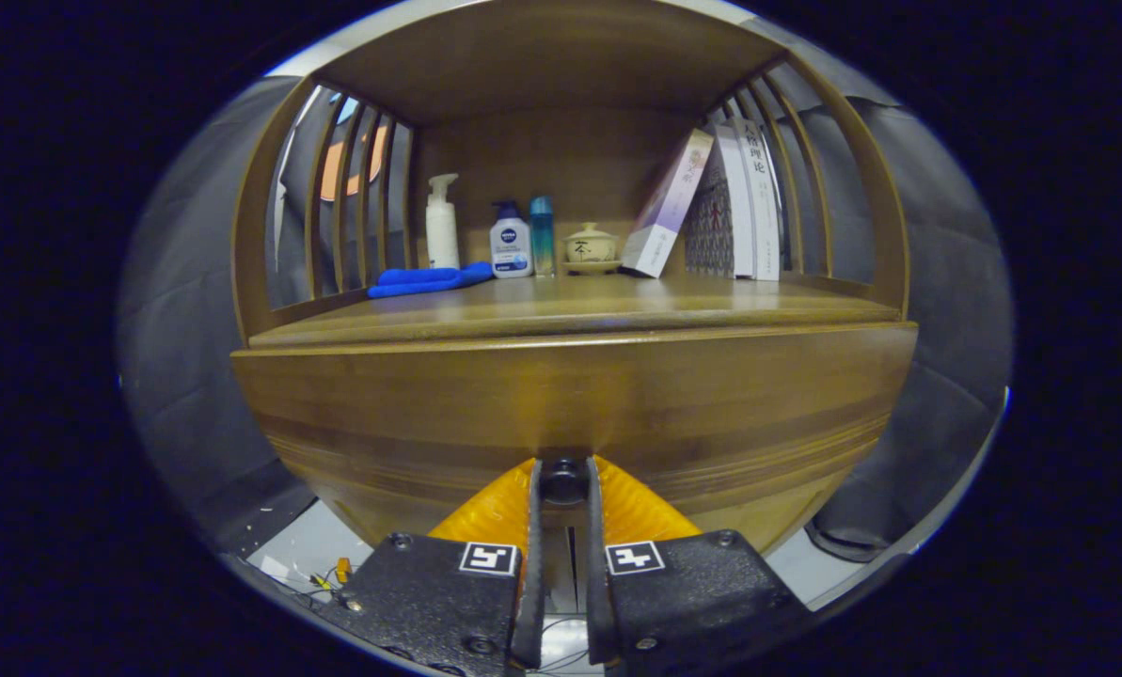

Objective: Pull open the drawer, take out the items inside it, and place them on the countertop above the cabinet.

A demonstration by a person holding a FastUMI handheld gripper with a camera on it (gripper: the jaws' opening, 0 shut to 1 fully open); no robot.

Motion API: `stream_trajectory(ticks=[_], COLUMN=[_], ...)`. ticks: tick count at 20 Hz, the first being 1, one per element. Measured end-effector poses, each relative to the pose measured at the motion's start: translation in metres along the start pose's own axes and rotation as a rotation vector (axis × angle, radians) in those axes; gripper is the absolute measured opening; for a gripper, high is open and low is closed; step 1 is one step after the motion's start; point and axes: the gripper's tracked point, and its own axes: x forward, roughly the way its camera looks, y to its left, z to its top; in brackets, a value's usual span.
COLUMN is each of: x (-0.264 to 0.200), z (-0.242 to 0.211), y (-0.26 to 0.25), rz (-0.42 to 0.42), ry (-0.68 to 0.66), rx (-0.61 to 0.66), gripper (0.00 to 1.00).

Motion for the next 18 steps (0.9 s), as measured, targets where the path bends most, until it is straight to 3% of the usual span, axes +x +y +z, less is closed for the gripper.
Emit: stream_trajectory(ticks=[18], x=[-0.076], z=[-0.028], y=[-0.003], rz=[0.034], ry=[-0.004], rx=[-0.066], gripper=[0.21])
